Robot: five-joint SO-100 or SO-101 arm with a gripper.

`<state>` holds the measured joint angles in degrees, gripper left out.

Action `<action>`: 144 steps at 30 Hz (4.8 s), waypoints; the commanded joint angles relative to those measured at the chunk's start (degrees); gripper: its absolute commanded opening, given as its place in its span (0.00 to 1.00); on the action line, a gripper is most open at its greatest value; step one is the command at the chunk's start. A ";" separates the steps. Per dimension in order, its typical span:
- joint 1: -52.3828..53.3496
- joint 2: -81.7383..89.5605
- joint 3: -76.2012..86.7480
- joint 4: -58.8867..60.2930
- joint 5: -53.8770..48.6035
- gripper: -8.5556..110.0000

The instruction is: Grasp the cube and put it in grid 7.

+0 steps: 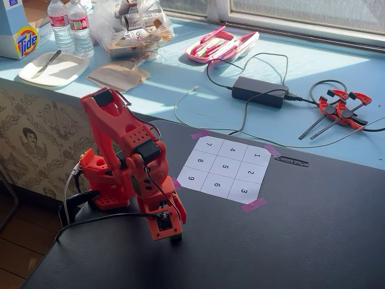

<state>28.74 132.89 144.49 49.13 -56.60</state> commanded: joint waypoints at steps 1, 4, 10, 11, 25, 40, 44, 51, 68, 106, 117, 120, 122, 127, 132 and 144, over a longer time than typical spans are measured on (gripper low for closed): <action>-0.97 2.02 0.35 -2.29 1.23 0.31; -1.41 2.64 1.14 -2.29 1.23 0.29; -2.64 4.04 4.04 -4.31 0.79 0.20; -3.08 4.22 4.04 -3.78 0.79 0.19; -21.71 12.74 -9.32 12.83 12.30 0.08; -67.41 -3.43 -59.24 33.13 33.93 0.07; -73.74 -11.25 -58.54 28.56 31.46 0.07; -81.91 -23.12 -57.74 21.53 29.36 0.07; -88.59 -38.76 -50.19 10.63 26.37 0.07; -80.95 -21.80 -43.95 11.43 19.42 0.31; -59.85 0.97 -45.88 22.41 32.52 0.07; -53.44 6.42 -43.51 25.75 35.16 0.07; -49.83 10.37 -39.81 27.07 36.12 0.07; -40.78 21.53 -26.63 29.62 38.14 0.07; -34.63 33.40 -13.89 30.23 41.04 0.07; -30.23 45.26 11.34 10.72 47.37 0.07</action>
<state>-2.20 176.92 152.75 64.25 -9.58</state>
